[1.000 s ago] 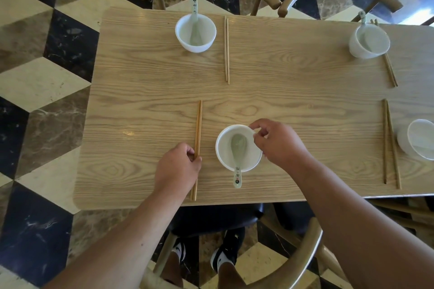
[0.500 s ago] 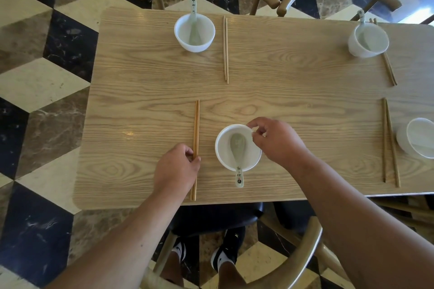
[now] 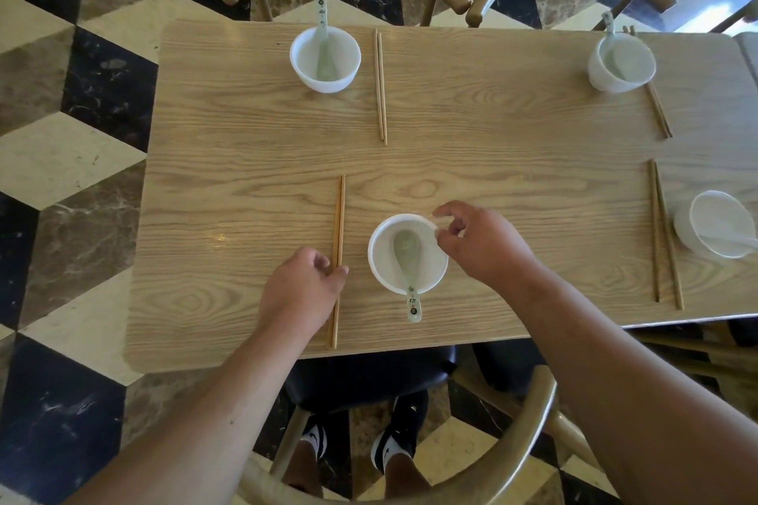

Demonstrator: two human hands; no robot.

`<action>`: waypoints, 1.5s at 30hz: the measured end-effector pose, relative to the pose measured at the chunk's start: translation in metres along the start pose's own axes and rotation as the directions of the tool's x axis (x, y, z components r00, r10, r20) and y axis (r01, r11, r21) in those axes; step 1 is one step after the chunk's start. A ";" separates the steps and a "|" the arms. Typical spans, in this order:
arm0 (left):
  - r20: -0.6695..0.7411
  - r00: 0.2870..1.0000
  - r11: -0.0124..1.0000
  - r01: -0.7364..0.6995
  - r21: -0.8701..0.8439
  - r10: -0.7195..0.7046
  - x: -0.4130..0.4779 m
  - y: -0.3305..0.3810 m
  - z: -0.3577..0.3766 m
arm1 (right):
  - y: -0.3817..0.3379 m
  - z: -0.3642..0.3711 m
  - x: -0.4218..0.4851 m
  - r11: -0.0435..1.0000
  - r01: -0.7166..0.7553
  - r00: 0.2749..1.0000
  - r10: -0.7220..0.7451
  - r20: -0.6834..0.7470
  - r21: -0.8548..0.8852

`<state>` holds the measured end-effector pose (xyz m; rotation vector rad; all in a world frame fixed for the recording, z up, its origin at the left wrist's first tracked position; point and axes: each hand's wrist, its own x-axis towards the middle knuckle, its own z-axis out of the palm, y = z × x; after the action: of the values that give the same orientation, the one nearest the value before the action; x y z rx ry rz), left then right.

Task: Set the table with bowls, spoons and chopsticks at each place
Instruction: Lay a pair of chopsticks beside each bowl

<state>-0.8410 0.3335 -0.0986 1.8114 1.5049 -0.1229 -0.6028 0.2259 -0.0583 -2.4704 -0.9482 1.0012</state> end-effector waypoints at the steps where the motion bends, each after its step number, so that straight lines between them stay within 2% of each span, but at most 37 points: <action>1: -0.011 1.000 1.000 -0.008 -0.003 0.008 -0.001 0.002 -0.004 | 0.004 -0.003 -0.006 1.000 -0.021 0.999 0.021 -0.027 0.006; 4: -0.098 0.992 0.997 -0.076 -0.017 0.074 -0.005 0.011 -0.017 | 0.019 -0.012 -0.030 0.997 -0.074 0.989 0.074 -0.129 0.009; 8: -0.140 0.948 0.957 -0.291 -0.021 0.285 -0.020 0.048 -0.026 | 0.043 -0.033 -0.078 0.992 -0.125 0.975 0.119 -0.187 -0.017; 13: -0.165 0.858 0.871 -0.492 0.014 0.487 -0.061 0.131 -0.021 | 0.083 -0.077 -0.131 0.982 -0.188 0.940 0.188 -0.284 0.026; 17: -0.176 0.793 0.805 -0.593 -0.008 0.583 -0.111 0.208 0.009 | 0.145 -0.123 -0.151 0.987 -0.147 0.902 0.158 -0.401 0.059; 20: -0.145 0.824 0.830 -0.556 -0.028 0.547 -0.148 0.260 0.054 | 0.198 -0.164 -0.155 0.993 -0.094 0.885 0.118 -0.450 0.075; 25: -0.052 0.927 0.929 -0.371 -0.006 0.370 -0.198 0.315 0.160 | 0.284 -0.228 -0.162 0.997 -0.069 0.938 0.073 -0.338 0.022; 28: 0.024 0.954 0.953 -0.301 0.035 0.300 -0.216 0.331 0.211 | 0.326 -0.254 -0.172 0.998 -0.068 0.954 0.063 -0.293 -0.005; 31: 0.055 0.973 0.972 -0.229 0.060 0.226 -0.222 0.338 0.239 | 0.353 -0.268 -0.170 0.994 -0.105 0.959 0.112 -0.262 0.040; 34: 0.086 0.979 0.975 -0.193 0.109 0.184 -0.217 0.339 0.255 | 0.364 -0.260 -0.154 0.975 -0.195 0.961 0.212 -0.177 0.108; 38: 0.102 0.983 0.983 -0.160 0.087 0.151 -0.189 0.340 0.277 | 0.364 -0.221 -0.122 0.959 -0.254 0.962 0.264 -0.072 0.128; 41: 0.117 0.983 0.988 -0.150 0.040 0.145 -0.164 0.347 0.301 | 0.360 -0.198 -0.098 0.935 -0.300 0.944 0.319 -0.081 0.188; 45: 0.127 0.977 0.985 -0.172 0.021 0.169 -0.130 0.356 0.333 | 0.359 -0.181 -0.067 0.938 -0.298 0.927 0.329 -0.182 0.177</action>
<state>-0.4413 0.0254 -0.0926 1.9129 1.2616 -0.1738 -0.3448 -0.0889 -0.0759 -2.5872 -0.4034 0.8430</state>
